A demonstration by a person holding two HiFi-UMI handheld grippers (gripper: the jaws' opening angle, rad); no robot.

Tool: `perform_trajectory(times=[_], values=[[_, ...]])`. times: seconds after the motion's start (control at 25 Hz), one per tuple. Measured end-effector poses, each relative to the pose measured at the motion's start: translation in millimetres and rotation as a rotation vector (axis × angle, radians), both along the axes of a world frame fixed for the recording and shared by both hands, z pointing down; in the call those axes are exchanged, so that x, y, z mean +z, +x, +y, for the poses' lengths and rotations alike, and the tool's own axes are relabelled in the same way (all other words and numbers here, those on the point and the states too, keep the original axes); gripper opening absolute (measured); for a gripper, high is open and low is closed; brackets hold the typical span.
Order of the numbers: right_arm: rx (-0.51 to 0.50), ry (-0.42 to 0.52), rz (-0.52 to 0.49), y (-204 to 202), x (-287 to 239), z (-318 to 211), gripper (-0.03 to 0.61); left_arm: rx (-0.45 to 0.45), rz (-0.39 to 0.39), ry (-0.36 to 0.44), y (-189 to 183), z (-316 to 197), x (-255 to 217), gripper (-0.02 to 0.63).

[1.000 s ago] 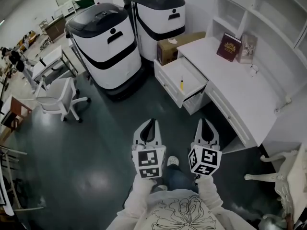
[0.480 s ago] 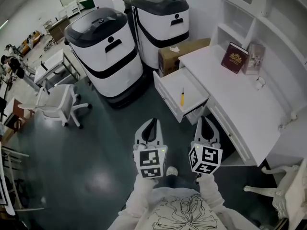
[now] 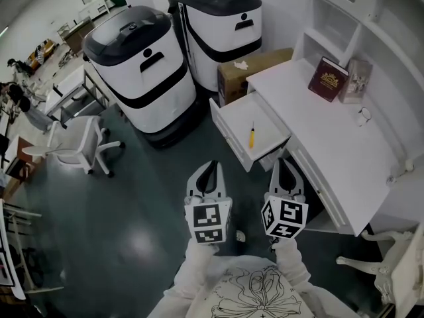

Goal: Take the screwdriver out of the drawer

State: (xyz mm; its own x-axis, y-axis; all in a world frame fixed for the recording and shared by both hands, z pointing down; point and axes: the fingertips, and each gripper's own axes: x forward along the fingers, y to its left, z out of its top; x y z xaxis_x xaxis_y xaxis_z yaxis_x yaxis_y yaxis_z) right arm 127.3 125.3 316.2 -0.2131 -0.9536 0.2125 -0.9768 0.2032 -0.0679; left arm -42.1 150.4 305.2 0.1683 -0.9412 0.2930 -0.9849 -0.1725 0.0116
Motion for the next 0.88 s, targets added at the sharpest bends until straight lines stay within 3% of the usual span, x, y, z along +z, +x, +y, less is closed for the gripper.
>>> perform_trajectory(times=[0.88], values=[[0.050, -0.063, 0.026, -15.0, 32.1, -204.8, 0.003, 0.105, 0.026, -0.063, -0.3, -217.9, 34.1, 0.015]])
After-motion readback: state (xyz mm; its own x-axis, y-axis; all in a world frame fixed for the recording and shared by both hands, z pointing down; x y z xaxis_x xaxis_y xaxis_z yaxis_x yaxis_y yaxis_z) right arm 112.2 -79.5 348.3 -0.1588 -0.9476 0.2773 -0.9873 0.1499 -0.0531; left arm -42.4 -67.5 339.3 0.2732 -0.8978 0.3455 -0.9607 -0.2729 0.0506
